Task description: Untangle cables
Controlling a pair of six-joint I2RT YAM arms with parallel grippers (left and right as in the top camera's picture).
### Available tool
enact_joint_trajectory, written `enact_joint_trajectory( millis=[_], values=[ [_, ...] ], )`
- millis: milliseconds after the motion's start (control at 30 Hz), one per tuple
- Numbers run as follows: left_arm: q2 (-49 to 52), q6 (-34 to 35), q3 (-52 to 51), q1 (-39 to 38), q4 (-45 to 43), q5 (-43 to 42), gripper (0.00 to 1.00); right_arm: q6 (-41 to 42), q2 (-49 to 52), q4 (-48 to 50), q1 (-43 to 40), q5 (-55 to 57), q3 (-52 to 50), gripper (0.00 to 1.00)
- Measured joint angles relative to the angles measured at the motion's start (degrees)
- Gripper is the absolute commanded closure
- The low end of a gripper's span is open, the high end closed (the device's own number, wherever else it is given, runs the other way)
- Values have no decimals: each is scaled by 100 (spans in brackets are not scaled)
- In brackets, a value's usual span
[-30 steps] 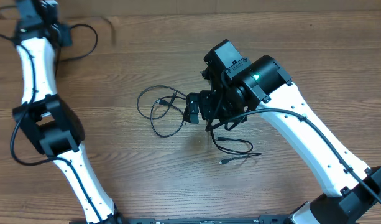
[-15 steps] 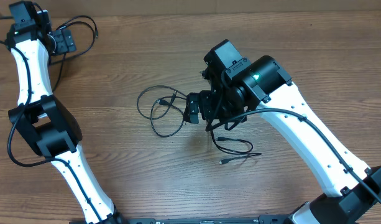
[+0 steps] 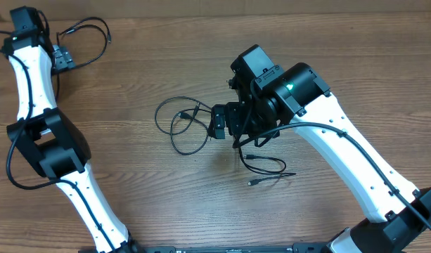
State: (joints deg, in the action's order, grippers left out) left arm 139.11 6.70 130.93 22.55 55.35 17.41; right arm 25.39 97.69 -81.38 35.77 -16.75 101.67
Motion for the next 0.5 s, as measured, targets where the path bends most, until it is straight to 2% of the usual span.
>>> enact_joint_trajectory(
  millis=[267,500],
  values=[
    [-7,85,0,205,7,-1622,0,7,0,0,0,120,0,0],
    [-249,-262,0,221,577,-2210,0,2,0,-2,0,219,0,0]
  ],
)
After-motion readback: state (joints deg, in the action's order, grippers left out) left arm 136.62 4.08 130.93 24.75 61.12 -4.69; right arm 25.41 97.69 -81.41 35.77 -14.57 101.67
